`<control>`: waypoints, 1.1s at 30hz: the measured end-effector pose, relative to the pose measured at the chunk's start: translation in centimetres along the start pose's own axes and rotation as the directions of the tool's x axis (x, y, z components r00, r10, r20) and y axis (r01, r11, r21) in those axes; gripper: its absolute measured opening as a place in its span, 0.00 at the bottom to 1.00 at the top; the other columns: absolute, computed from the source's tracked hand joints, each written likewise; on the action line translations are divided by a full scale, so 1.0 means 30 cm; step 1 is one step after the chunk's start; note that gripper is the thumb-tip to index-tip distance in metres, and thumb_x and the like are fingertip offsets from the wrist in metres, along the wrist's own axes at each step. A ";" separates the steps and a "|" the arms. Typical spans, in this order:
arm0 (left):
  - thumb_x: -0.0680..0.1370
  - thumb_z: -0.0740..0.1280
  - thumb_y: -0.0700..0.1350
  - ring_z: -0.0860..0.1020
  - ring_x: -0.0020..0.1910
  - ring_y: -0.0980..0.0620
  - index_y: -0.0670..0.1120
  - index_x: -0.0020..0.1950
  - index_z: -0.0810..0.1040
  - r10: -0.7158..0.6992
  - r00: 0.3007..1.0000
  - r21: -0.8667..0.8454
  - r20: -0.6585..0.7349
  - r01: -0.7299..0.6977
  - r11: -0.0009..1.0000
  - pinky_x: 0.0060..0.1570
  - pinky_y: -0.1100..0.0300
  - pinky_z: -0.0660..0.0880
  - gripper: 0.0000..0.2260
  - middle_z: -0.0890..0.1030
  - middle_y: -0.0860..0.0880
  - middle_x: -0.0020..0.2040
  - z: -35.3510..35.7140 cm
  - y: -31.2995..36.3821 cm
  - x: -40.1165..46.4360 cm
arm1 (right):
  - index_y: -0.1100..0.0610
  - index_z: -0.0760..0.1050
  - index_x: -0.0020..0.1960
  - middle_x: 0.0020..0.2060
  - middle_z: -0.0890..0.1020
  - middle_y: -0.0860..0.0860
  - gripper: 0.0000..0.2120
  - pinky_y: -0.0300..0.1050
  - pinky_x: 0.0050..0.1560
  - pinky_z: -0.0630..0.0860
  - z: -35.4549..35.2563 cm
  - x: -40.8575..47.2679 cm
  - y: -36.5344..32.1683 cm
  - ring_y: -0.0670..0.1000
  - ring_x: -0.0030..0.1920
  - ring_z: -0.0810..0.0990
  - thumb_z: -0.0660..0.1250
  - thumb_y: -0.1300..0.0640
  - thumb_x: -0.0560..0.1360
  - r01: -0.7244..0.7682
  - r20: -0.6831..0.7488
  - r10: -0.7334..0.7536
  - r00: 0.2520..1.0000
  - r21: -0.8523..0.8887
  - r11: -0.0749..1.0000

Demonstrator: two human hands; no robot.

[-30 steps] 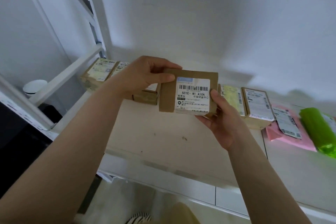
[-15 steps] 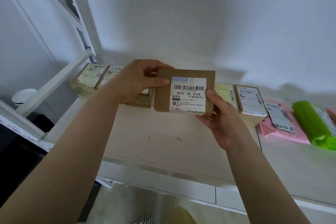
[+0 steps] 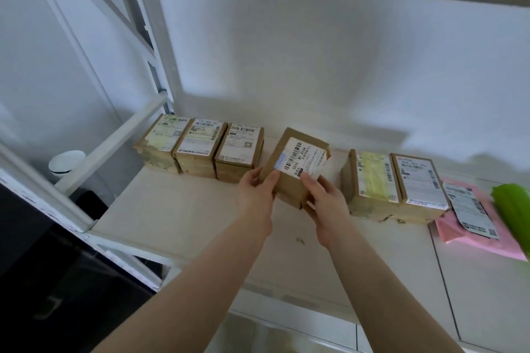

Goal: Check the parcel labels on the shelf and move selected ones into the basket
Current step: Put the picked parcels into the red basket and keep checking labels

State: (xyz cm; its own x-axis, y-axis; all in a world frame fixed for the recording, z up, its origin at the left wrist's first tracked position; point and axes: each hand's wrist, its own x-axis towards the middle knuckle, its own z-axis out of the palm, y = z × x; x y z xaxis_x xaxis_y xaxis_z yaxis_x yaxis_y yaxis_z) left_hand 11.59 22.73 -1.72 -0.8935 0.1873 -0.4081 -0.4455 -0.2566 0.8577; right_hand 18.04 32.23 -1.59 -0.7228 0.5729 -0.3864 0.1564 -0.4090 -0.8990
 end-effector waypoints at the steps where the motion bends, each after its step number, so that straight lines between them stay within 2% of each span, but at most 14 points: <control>1: 0.77 0.69 0.40 0.79 0.43 0.58 0.46 0.62 0.72 -0.036 0.999 -0.036 -0.025 0.035 0.999 0.45 0.62 0.76 0.14 0.79 0.52 0.46 -0.001 -0.013 0.013 | 0.54 0.77 0.66 0.56 0.84 0.50 0.20 0.44 0.53 0.79 0.010 0.020 0.002 0.50 0.55 0.82 0.72 0.52 0.76 -0.011 -0.009 0.011 1.000 -0.024 1.000; 4: 0.76 0.71 0.43 0.80 0.46 0.53 0.46 0.62 0.72 -0.156 0.984 -0.106 -0.090 0.147 0.983 0.48 0.58 0.77 0.16 0.80 0.49 0.48 -0.012 -0.045 0.068 | 0.54 0.78 0.60 0.47 0.84 0.48 0.13 0.39 0.43 0.77 0.037 0.064 -0.011 0.46 0.47 0.81 0.70 0.52 0.77 -0.050 -0.023 0.048 0.999 -0.065 0.997; 6: 0.72 0.74 0.48 0.81 0.51 0.48 0.45 0.62 0.75 -0.205 0.971 -0.065 -0.123 0.198 0.978 0.54 0.53 0.78 0.21 0.82 0.46 0.52 -0.022 -0.058 0.095 | 0.53 0.78 0.56 0.43 0.82 0.47 0.09 0.39 0.38 0.75 0.052 0.093 -0.017 0.46 0.42 0.80 0.70 0.52 0.77 -0.072 -0.037 0.069 0.997 -0.080 0.994; 9: 0.71 0.73 0.56 0.80 0.54 0.44 0.46 0.51 0.78 -0.222 0.966 0.057 -0.132 0.231 0.971 0.58 0.49 0.76 0.16 0.82 0.45 0.53 -0.018 -0.066 0.126 | 0.55 0.78 0.54 0.42 0.83 0.49 0.09 0.40 0.36 0.77 0.069 0.135 -0.021 0.48 0.41 0.81 0.70 0.51 0.77 -0.108 -0.060 0.103 0.993 -0.080 0.991; 10: 0.70 0.73 0.57 0.79 0.51 0.46 0.47 0.49 0.77 -0.244 0.962 0.055 -0.123 0.252 0.966 0.56 0.51 0.76 0.16 0.81 0.47 0.50 -0.009 -0.057 0.123 | 0.55 0.77 0.56 0.43 0.83 0.50 0.11 0.41 0.37 0.77 0.075 0.148 -0.023 0.49 0.42 0.82 0.70 0.51 0.77 -0.111 -0.067 0.106 0.992 -0.079 0.991; 12: 0.68 0.74 0.59 0.78 0.46 0.51 0.47 0.55 0.78 -0.293 0.950 0.010 -0.111 0.296 0.955 0.48 0.56 0.74 0.22 0.80 0.50 0.47 0.009 -0.049 0.131 | 0.55 0.77 0.59 0.45 0.83 0.51 0.14 0.42 0.38 0.78 0.084 0.172 -0.023 0.51 0.43 0.82 0.69 0.50 0.77 -0.105 -0.076 0.098 0.992 -0.084 0.991; 14: 0.67 0.76 0.58 0.79 0.45 0.51 0.46 0.58 0.78 -0.319 0.937 -0.030 -0.142 0.318 0.947 0.41 0.59 0.74 0.25 0.81 0.49 0.47 0.027 -0.036 0.141 | 0.55 0.78 0.60 0.45 0.84 0.51 0.14 0.42 0.39 0.78 0.095 0.191 -0.022 0.51 0.44 0.82 0.69 0.50 0.77 -0.098 -0.081 0.090 0.993 -0.100 0.990; 17: 0.73 0.74 0.52 0.75 0.37 0.54 0.45 0.47 0.75 -0.304 0.940 -0.091 -0.157 0.293 0.952 0.32 0.63 0.72 0.13 0.77 0.49 0.40 0.037 -0.010 0.136 | 0.54 0.78 0.59 0.48 0.84 0.53 0.15 0.45 0.43 0.81 0.105 0.212 -0.014 0.53 0.45 0.83 0.66 0.47 0.78 -0.099 -0.079 0.087 0.993 -0.155 0.983; 19: 0.74 0.73 0.50 0.72 0.33 0.54 0.45 0.42 0.73 -0.301 0.939 -0.078 -0.166 0.291 0.953 0.32 0.64 0.72 0.12 0.74 0.49 0.37 0.036 -0.009 0.141 | 0.56 0.78 0.60 0.52 0.84 0.55 0.19 0.49 0.53 0.81 0.112 0.228 -0.010 0.56 0.51 0.83 0.63 0.43 0.80 -0.093 -0.092 0.074 0.993 -0.227 0.969; 21: 0.74 0.73 0.51 0.73 0.34 0.54 0.45 0.46 0.73 -0.311 0.937 -0.057 -0.161 0.305 0.951 0.33 0.63 0.73 0.13 0.74 0.49 0.37 0.037 -0.004 0.143 | 0.57 0.78 0.62 0.54 0.83 0.56 0.23 0.52 0.59 0.79 0.118 0.233 -0.012 0.58 0.54 0.82 0.59 0.40 0.80 -0.083 -0.096 0.058 0.994 -0.289 0.954; 24: 0.74 0.73 0.51 0.73 0.35 0.54 0.46 0.54 0.74 -0.331 0.929 -0.034 -0.162 0.330 0.943 0.31 0.63 0.71 0.15 0.75 0.50 0.39 0.040 0.010 0.130 | 0.58 0.77 0.64 0.55 0.83 0.56 0.26 0.54 0.61 0.78 0.120 0.240 -0.010 0.58 0.55 0.82 0.58 0.38 0.80 -0.089 -0.082 0.065 0.995 -0.340 0.936; 28: 0.75 0.73 0.50 0.74 0.36 0.54 0.44 0.63 0.75 -0.320 0.934 -0.040 -0.156 0.318 0.947 0.32 0.64 0.73 0.20 0.75 0.50 0.40 0.044 0.027 0.116 | 0.58 0.75 0.65 0.56 0.82 0.56 0.25 0.52 0.60 0.78 0.116 0.241 -0.010 0.57 0.56 0.81 0.60 0.39 0.79 -0.086 -0.054 0.071 0.996 -0.378 0.922; 31: 0.75 0.72 0.50 0.74 0.37 0.53 0.43 0.65 0.74 -0.327 0.933 -0.029 -0.153 0.326 0.945 0.35 0.63 0.74 0.22 0.75 0.49 0.43 0.049 0.034 0.109 | 0.58 0.75 0.66 0.55 0.82 0.55 0.26 0.51 0.59 0.78 0.116 0.237 -0.015 0.56 0.55 0.81 0.60 0.39 0.79 -0.077 -0.038 0.067 0.997 -0.386 0.919; 33: 0.74 0.73 0.52 0.76 0.42 0.51 0.44 0.65 0.74 -0.346 0.925 -0.022 -0.157 0.347 0.938 0.40 0.61 0.76 0.24 0.77 0.47 0.48 0.051 0.033 0.103 | 0.58 0.74 0.65 0.53 0.81 0.54 0.26 0.48 0.55 0.78 0.113 0.237 -0.016 0.55 0.53 0.80 0.60 0.38 0.79 -0.079 -0.041 0.068 0.997 -0.381 0.921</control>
State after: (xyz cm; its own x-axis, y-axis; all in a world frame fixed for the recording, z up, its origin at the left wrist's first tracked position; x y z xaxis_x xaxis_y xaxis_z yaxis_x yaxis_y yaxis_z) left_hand 8.47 24.50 -1.65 -0.6810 0.1135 -0.7234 -0.7292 -0.1962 0.6556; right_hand 10.55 34.09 -3.20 -0.6824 0.5720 -0.4551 0.4575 -0.1513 -0.8762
